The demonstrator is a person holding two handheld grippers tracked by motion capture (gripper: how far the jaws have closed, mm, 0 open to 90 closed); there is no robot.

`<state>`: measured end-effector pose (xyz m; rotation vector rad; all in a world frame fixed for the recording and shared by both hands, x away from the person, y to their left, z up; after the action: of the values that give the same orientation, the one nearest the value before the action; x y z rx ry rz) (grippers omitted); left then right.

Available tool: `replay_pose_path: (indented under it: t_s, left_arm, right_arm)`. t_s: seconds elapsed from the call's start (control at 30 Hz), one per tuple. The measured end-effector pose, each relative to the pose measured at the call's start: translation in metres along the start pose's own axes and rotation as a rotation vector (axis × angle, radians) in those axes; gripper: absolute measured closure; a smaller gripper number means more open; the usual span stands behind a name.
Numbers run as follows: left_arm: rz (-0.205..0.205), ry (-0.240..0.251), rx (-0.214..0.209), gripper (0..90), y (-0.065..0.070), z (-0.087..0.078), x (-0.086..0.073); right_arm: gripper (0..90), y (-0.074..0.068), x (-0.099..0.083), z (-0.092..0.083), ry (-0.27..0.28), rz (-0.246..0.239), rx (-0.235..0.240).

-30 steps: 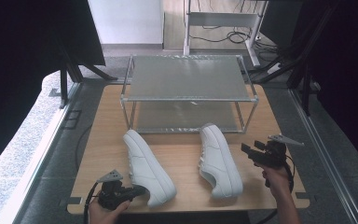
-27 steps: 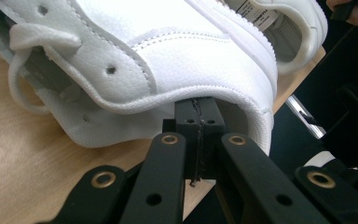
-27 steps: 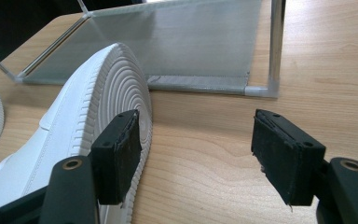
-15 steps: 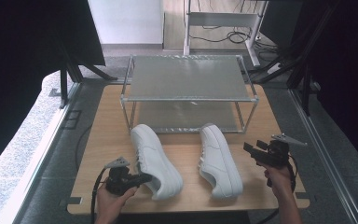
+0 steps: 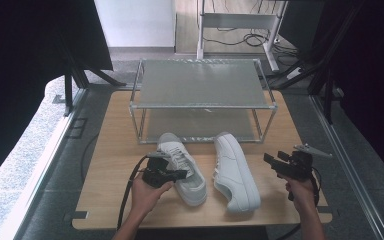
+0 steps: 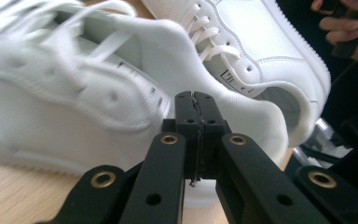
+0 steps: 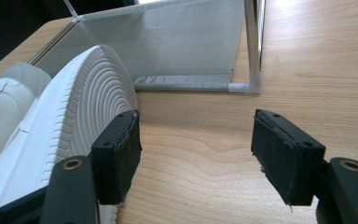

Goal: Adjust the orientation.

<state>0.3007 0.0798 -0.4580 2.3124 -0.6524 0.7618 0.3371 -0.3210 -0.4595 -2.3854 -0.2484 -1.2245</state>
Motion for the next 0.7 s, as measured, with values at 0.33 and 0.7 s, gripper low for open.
replay_pose_path:
  t_s: [0.33, 0.7]
  left_arm:
    - [0.006, -0.046, 0.006, 90.0, 0.002, 0.018, -0.008]
    - [0.051, -0.089, 0.045, 90.0, -0.004, 0.002, -0.015]
  right_arm:
    - [33.3, 0.001, -0.001, 0.0, -0.003, 0.001, -0.004]
    - [33.4, 0.006, -0.002, -0.002, 0.0, 0.011, -0.012]
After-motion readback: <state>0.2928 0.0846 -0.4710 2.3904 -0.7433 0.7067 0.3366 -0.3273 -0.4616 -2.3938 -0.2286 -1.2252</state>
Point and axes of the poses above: each handheld gripper's, and its own axes: z roughly forward along the jaws, x roughly out of its top, y roughly to its right, the point moved 2 cm from there along z, roughly forward along the jaws, and after that the axes turned 3 degrees about x, right-handed, at the moved point
